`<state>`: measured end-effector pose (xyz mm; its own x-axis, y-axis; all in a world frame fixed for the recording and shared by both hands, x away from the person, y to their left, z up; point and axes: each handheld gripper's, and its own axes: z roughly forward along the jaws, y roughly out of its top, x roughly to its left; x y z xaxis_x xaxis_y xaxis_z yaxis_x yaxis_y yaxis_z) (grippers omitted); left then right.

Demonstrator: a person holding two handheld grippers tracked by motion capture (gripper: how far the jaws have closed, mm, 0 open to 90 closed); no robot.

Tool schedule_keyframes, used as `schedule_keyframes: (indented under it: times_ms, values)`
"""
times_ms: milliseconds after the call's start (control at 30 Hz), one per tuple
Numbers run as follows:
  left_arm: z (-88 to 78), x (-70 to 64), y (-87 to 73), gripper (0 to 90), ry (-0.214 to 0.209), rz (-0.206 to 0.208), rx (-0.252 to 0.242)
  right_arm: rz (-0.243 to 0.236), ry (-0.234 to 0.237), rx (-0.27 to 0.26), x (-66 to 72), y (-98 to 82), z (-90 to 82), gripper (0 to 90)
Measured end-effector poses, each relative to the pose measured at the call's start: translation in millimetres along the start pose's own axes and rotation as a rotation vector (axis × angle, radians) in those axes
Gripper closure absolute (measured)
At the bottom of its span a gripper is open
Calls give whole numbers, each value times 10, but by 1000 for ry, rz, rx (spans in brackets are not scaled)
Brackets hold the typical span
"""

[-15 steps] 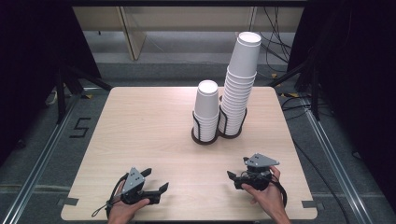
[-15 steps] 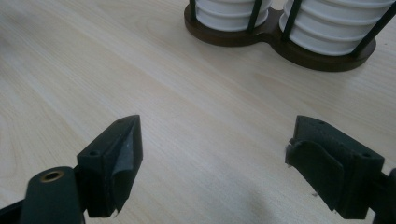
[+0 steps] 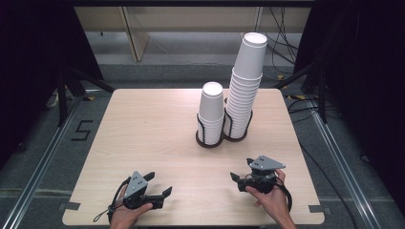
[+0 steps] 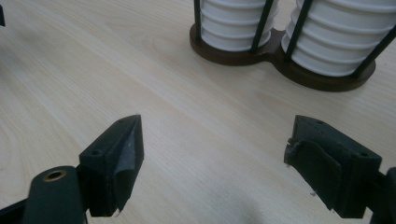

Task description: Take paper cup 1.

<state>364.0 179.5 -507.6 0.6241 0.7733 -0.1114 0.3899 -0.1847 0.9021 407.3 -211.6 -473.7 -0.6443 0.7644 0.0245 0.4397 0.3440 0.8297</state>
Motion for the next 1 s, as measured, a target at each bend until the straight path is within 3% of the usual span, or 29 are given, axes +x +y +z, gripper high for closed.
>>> schedule_keyframes:
  times_ms: [133, 167, 267, 333, 367, 400, 433, 467, 500, 567, 633, 667, 800, 833, 1000]
  values:
    - [-2, -1, 1, 146, -2, 2, 1, 7, -10, -8, 0, 13, -5, 211]
    - [0, -1, 2, 146, -2, 1, 0, -13, -13, -16, -14, 22, -4, 215]
    - [-1, -3, 1, 146, 0, 2, 2, 48, 7, -27, 3, 38, -11, 224]
    - [-3, 0, 2, 146, -2, 3, -2, 55, 1, -22, 8, 64, -26, 227]
    - [-1, -1, 3, 146, -2, 1, -3, 15, -11, -42, -18, 82, -23, 230]
    - [0, -1, 2, 146, -3, 1, -1, 23, 3, -41, -15, 100, -23, 231]
    - [0, -2, 2, 146, -2, 2, -1, 1, -16, -53, -24, 116, -30, 233]
    - [-1, -2, 2, 146, -2, 2, -1, 26, 0, -48, -3, 129, -32, 236]
    - [-1, -2, 3, 146, -3, 1, -2, 6, 0, -46, -10, 147, -32, 235]
    - [-1, 1, 5, 146, -2, 4, -2, 19, -8, -56, 2, 171, -39, 241]
    - [-2, 0, 4, 146, -2, 3, -2, 2, -1, -72, -4, 199, -23, 242]
    - [-3, 3, 5, 146, -1, 3, -3, 23, -3, -62, 14, 213, -36, 243]
    - [-3, 4, 5, 146, 1, 1, -3, -9, -6, -75, 3, 282, -30, 250]
    - [-3, 4, 5, 146, 2, -2, -4, 7, 7, -70, 11, 302, -28, 249]
    - [2, 6, 11, 146, 0, -2, -2, -7, -1, -84, 10, 427, -22, 250]
